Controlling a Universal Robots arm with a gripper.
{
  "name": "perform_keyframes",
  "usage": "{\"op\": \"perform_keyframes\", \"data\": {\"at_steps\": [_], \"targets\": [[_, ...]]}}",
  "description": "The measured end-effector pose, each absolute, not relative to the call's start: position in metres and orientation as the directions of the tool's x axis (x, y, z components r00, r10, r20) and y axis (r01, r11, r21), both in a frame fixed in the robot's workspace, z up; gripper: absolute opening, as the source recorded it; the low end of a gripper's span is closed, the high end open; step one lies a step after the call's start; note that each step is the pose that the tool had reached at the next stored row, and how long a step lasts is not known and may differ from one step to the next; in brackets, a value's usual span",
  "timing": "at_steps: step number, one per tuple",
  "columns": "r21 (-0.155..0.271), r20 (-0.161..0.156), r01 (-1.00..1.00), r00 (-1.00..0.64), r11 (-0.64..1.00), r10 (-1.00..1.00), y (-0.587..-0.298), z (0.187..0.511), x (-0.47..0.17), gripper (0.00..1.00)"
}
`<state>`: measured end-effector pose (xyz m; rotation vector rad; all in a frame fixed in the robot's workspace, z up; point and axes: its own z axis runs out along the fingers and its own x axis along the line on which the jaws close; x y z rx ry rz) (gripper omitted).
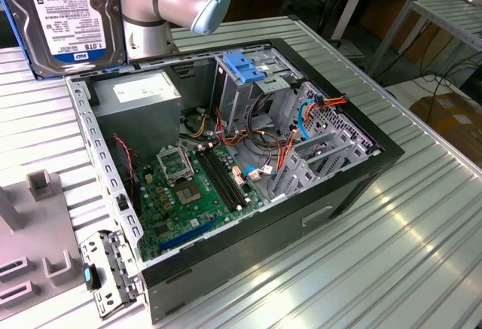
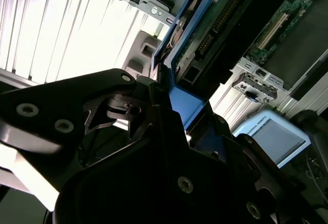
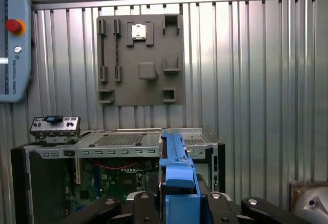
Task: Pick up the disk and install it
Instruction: 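Pick up the disk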
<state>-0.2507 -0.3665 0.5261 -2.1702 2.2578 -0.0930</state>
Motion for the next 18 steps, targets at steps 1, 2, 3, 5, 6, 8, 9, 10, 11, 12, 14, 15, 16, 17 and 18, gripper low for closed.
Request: {"op": "perform_keyframes", "data": {"at_steps": [1,2,3,5,6,8,9,10,11,12,14,15,16,17,18], "targets": [[-0.049,0.035,-0.998,-0.041,0.039,-0.999,-0.367,0.526,-0.250,0.37],[-0.049,0.035,-0.998,-0.041,0.039,-0.999,-0.367,0.526,-0.249,0.37],[-0.049,0.035,-0.998,-0.041,0.039,-0.999,-0.367,0.526,-0.248,0.37],[-0.049,0.035,-0.998,-0.041,0.039,-0.999,-0.367,0.526,-0.246,0.37],[-0.049,0.035,-0.998,-0.041,0.040,-0.999,-0.367,0.526,-0.245,0.37],[-0.049,0.035,-0.998,-0.042,0.040,-0.999,-0.367,0.526,-0.244,0.37],[-0.049,0.035,-0.998,-0.042,0.040,-0.999,-0.367,0.526,-0.243,0.37],[-0.049,0.035,-0.998,-0.042,0.040,-0.999,-0.367,0.526,-0.243,0.37],[-0.049,0.035,-0.998,-0.042,0.040,-0.999,-0.367,0.526,-0.242,0.37],[-0.049,0.035,-0.998,-0.042,0.040,-0.999,-0.367,0.526,-0.241,0.37],[-0.049,0.035,-0.998,-0.042,0.040,-0.999,-0.367,0.526,-0.240,0.37],[-0.049,0.035,-0.998,-0.042,0.041,-0.998,-0.367,0.526,-0.239,0.37],[-0.048,0.035,-0.998,-0.042,0.041,-0.998,-0.368,0.526,-0.238,0.37],[-0.049,0.035,-0.998,-0.043,0.041,-0.998,-0.368,0.526,-0.238,0.37],[-0.049,0.035,-0.998,-0.043,0.041,-0.998,-0.368,0.526,-0.237,0.37]]}}
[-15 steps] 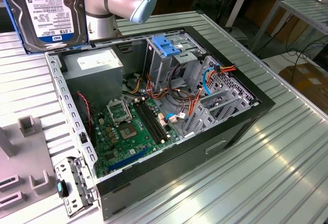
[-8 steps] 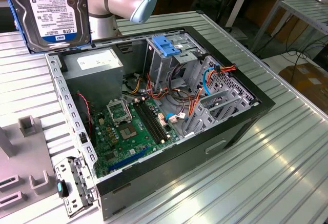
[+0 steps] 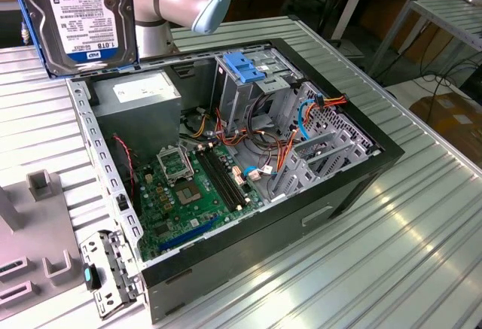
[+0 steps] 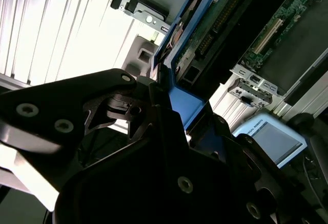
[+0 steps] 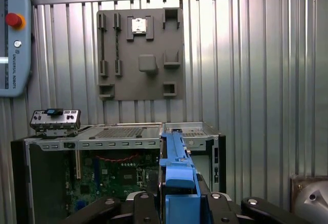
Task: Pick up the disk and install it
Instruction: 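Pick up the disk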
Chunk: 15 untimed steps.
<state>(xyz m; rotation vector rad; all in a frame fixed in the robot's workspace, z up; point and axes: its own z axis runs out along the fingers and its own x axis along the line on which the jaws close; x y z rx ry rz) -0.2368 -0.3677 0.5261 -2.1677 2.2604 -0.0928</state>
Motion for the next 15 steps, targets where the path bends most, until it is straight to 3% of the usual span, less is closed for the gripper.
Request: {"op": "perform_keyframes", "data": {"at_steps": [15], "targets": [[-0.047,0.035,-0.998,-0.050,0.048,-0.998,-0.373,0.526,-0.219,0.37]]}}
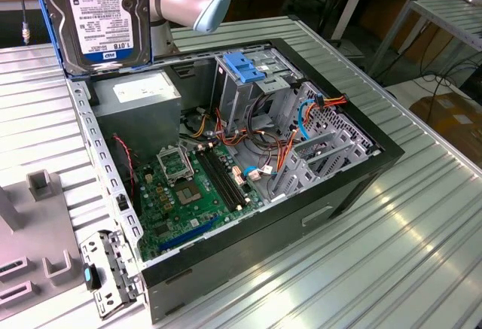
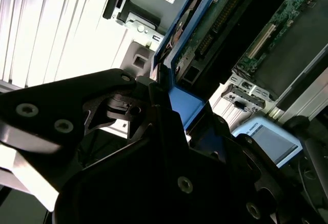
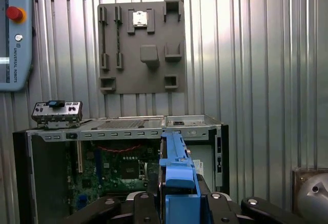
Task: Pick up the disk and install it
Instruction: 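Pick up the disk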
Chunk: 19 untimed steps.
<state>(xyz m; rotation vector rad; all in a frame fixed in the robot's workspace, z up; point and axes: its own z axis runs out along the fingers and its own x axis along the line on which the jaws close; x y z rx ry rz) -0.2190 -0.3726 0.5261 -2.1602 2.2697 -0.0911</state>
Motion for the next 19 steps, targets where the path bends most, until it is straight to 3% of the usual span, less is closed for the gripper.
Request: {"op": "perform_keyframes", "data": {"at_steps": [19], "targets": [[-0.046,0.035,-0.998,-0.055,0.053,-0.998,-0.377,0.526,-0.198,0.37]]}}
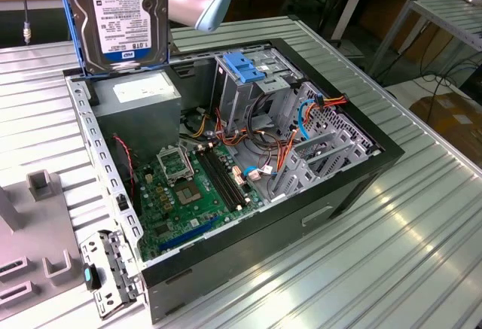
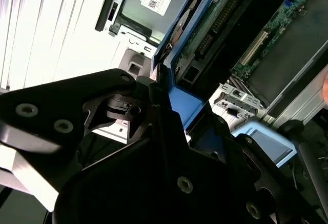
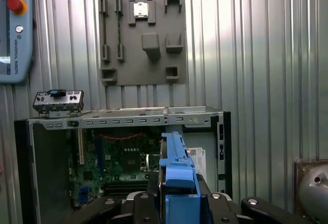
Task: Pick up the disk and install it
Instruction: 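Pick up the disk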
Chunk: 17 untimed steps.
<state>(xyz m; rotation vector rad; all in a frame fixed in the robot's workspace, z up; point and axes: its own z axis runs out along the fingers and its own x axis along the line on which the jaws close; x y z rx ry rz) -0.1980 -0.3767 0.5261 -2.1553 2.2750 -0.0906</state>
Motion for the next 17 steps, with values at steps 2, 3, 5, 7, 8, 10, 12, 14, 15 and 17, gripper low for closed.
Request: {"op": "perform_keyframes", "data": {"at_steps": [2,3,5,7,8,10,12,14,15,17], "targets": [[-0.046,0.035,-0.997,-0.055,0.054,-0.998,-0.377,0.526,-0.196,0.37],[-0.046,0.035,-0.997,-0.055,0.054,-0.998,-0.377,0.526,-0.195,0.37],[-0.046,0.035,-0.997,-0.056,0.054,-0.998,-0.378,0.526,-0.193,0.37],[-0.046,0.035,-0.997,-0.056,0.055,-0.998,-0.378,0.526,-0.191,0.37],[-0.046,0.035,-0.997,-0.057,0.055,-0.998,-0.378,0.526,-0.190,0.37],[-0.046,0.035,-0.997,-0.057,0.056,-0.998,-0.379,0.526,-0.188,0.37],[-0.046,0.035,-0.997,-0.058,0.056,-0.998,-0.379,0.526,-0.186,0.37],[-0.046,0.035,-0.997,-0.059,0.057,-0.998,-0.380,0.526,-0.184,0.37],[-0.046,0.035,-0.997,-0.059,0.057,-0.998,-0.380,0.526,-0.183,0.37],[-0.046,0.035,-0.997,-0.059,0.057,-0.998,-0.380,0.526,-0.182,0.37]]}}
